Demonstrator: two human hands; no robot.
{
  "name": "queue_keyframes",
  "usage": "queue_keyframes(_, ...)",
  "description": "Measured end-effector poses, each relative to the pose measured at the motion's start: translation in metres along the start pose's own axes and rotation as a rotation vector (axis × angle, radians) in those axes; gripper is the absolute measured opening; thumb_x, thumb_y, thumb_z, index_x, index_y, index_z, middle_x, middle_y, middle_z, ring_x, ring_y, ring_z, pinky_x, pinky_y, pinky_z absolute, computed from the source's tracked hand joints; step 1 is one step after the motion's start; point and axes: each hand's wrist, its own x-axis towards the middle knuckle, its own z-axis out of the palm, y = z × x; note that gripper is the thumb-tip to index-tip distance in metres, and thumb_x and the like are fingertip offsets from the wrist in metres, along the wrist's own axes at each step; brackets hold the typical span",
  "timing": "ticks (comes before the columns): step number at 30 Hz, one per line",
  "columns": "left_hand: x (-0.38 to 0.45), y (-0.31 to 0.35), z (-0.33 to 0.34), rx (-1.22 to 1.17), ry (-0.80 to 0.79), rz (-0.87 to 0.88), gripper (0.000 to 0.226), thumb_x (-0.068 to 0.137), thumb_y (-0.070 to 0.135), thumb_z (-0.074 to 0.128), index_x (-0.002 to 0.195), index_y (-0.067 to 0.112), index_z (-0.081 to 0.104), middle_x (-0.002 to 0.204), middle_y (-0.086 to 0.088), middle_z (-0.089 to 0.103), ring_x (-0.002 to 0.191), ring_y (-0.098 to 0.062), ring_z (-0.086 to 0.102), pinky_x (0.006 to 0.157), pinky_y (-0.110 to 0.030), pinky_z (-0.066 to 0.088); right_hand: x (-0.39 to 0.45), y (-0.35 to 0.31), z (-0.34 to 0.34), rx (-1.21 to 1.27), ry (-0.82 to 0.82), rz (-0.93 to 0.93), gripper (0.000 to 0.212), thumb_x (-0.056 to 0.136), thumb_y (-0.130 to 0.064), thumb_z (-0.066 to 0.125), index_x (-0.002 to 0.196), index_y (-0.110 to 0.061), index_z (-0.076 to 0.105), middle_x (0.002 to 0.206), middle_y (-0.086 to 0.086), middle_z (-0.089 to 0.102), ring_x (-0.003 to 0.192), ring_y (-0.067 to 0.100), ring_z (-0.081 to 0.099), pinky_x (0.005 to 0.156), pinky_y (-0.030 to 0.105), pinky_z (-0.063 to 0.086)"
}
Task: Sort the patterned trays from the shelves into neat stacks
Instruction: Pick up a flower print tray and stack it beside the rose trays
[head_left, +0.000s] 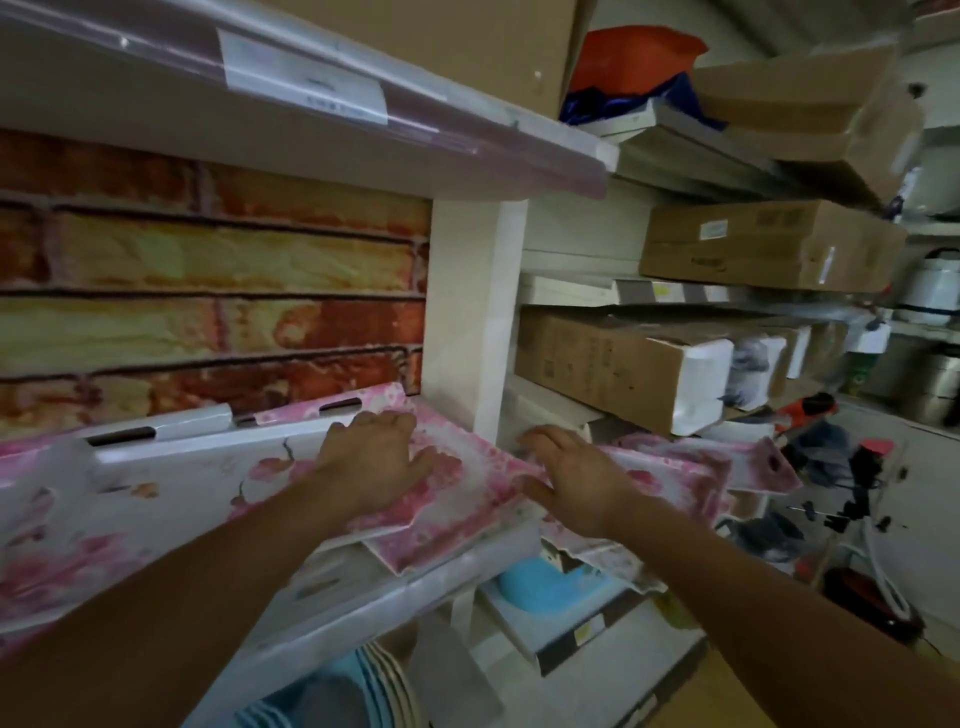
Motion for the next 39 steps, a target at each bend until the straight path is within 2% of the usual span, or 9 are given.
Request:
queue_keyframes(7,0.006,-0.044,0.015,0.052,-0.106,-0.212,0.057,0.090,0.064,0.030,0.124,0.022,0.046,0.133,-0.002,0.049,0.118,-0.028,0.048,0.091,-0.046,0.041,0.086,-0.012,0.033,0.048,-0.018,-0.217,0.058,0.095,-0.049,0.048,0.146,-0.026,0.031,0.148,-0.001,0.036,0.131,0.022,0.039,0.106,0.037,0.037)
queue_keyframes(12,-0.004,-0.059,0.020,0.099,-0.175,-0.344,0.066,0.086,0.070,0.026,0.128,0.022,0.044,0.133,-0.003,0.051,0.119,-0.025,0.049,0.096,-0.048,0.038,0.137,-0.027,0.052,0.049,-0.054,-0.409,0.060,0.096,-0.029,0.052,0.150,-0.025,0.026,0.154,-0.001,0.027,0.138,0.021,0.028,0.109,0.036,0.032)
queue_keyframes(15,-0.011,-0.054,0.018,0.128,-0.178,-0.425,0.072,0.084,0.075,0.022,0.128,0.023,0.044,0.133,-0.001,0.051,0.119,-0.025,0.049,0.097,-0.048,0.038,0.166,-0.028,0.069,0.037,-0.033,-0.533,0.062,0.093,-0.019,0.052,0.149,-0.026,0.027,0.153,0.000,0.029,0.138,0.022,0.028,0.109,0.039,0.033)
queue_keyframes(22,-0.002,0.004,0.015,0.115,-0.230,-0.605,0.059,0.090,0.065,0.031,0.124,0.021,0.048,0.126,-0.005,0.054,0.116,-0.028,0.051,0.094,-0.046,0.044,0.215,-0.021,0.099,0.023,0.033,-0.791,0.068,0.090,-0.008,0.051,0.149,-0.030,0.028,0.155,-0.002,0.025,0.141,0.021,0.022,0.111,0.035,0.027)
queue_keyframes(25,0.013,0.041,0.023,0.054,-0.196,-0.666,0.060,0.092,0.063,0.030,0.125,0.018,0.050,0.126,-0.007,0.057,0.112,-0.029,0.055,0.091,-0.039,0.044,0.231,-0.019,0.107,0.056,0.049,-0.885,0.068,0.089,-0.007,0.053,0.148,-0.031,0.030,0.157,-0.004,0.021,0.143,0.020,0.018,0.111,0.037,0.025)
queue_keyframes(30,0.047,0.078,0.035,-0.022,-0.140,-0.932,0.066,0.091,0.061,0.038,0.129,0.008,0.045,0.130,-0.016,0.053,0.117,-0.035,0.053,0.097,-0.042,0.043,0.253,-0.020,0.125,0.124,0.030,-1.044,0.064,0.086,-0.010,0.057,0.145,-0.029,0.039,0.156,0.001,0.028,0.145,0.019,0.018,0.112,0.041,0.026)
queue_keyframes(34,0.064,0.081,0.053,0.005,-0.234,-1.090,0.070,0.088,0.059,0.041,0.134,0.007,0.040,0.132,-0.018,0.049,0.118,-0.038,0.052,0.097,-0.052,0.043,0.264,-0.019,0.141,0.248,0.040,-1.098,0.055,0.082,-0.006,0.059,0.134,-0.023,0.055,0.143,0.003,0.048,0.138,0.022,0.035,0.109,0.040,0.031)
queue_keyframes(36,0.068,0.085,0.057,0.044,-0.273,-1.159,0.061,0.091,0.052,0.039,0.132,0.007,0.040,0.130,-0.019,0.050,0.116,-0.039,0.053,0.096,-0.054,0.044,0.270,-0.020,0.147,0.291,0.095,-1.123,0.046,0.076,-0.009,0.067,0.119,-0.023,0.066,0.125,0.001,0.063,0.125,0.024,0.051,0.102,0.040,0.040)
queue_keyframes(39,0.071,0.091,0.061,0.135,-0.324,-1.116,0.042,0.095,0.032,0.039,0.127,0.005,0.043,0.124,-0.018,0.054,0.111,-0.038,0.056,0.092,-0.053,0.047,0.282,-0.024,0.155,0.361,0.156,-1.145,0.038,0.059,-0.014,0.083,0.096,-0.022,0.074,0.099,0.000,0.072,0.108,0.029,0.064,0.092,0.040,0.051)
